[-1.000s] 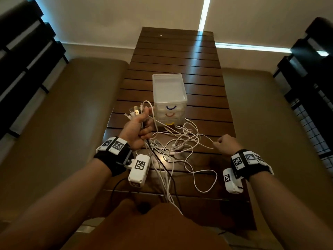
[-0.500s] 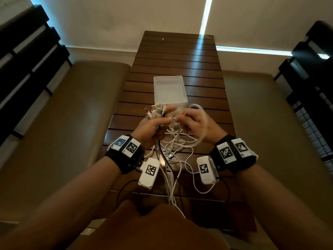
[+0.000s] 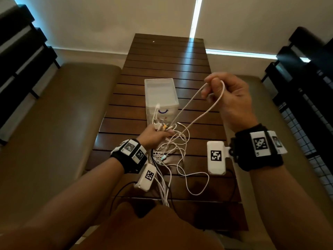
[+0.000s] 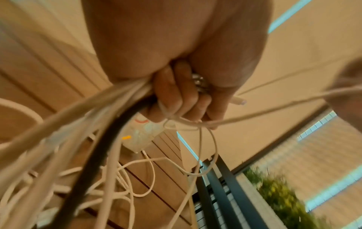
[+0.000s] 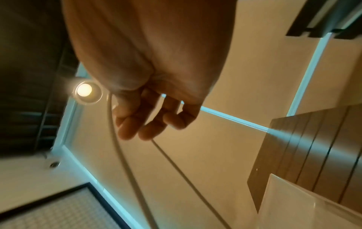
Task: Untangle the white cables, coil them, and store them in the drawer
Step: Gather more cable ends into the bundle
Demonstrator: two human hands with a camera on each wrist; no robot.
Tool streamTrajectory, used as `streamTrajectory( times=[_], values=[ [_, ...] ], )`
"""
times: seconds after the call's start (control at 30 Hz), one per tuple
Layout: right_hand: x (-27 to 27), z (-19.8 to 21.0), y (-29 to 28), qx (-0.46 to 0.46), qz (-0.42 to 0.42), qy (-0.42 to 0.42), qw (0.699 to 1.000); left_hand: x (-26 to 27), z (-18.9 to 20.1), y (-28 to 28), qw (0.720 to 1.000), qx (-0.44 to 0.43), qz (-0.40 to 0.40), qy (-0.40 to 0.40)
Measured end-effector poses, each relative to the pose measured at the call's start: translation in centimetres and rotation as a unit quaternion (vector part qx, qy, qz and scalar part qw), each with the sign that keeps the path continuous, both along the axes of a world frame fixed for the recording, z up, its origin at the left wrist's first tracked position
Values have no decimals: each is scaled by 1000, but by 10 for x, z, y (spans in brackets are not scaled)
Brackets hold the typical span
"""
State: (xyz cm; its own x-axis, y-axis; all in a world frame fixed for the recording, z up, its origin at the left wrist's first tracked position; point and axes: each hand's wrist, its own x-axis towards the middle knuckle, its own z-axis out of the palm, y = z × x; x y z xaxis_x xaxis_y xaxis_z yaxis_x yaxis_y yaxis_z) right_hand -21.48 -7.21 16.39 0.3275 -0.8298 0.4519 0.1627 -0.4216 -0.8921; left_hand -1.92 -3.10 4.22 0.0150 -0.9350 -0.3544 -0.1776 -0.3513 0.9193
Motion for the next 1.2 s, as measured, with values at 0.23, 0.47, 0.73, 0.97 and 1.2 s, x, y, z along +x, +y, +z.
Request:
streamTrajectory(
  times=[0.23, 0.47, 0.73, 0.97, 1.2],
  values=[
    [-30, -19, -14, 75, -171, 320, 929, 7, -4, 0, 998, 9, 53, 12],
    [19, -41, 6, -74, -50, 568, 818, -11, 14, 2, 999, -30, -24, -12],
    [-1, -61, -4, 0, -134, 372, 919, -2, 4, 2, 997, -18, -29, -71],
    [-28, -59, 2, 63, -260, 453, 850, -8, -3, 1, 979, -39, -73, -188],
    [-4, -78, 35, 11, -58, 598, 799, -32, 7, -8, 963, -84, -163, -198]
  ],
)
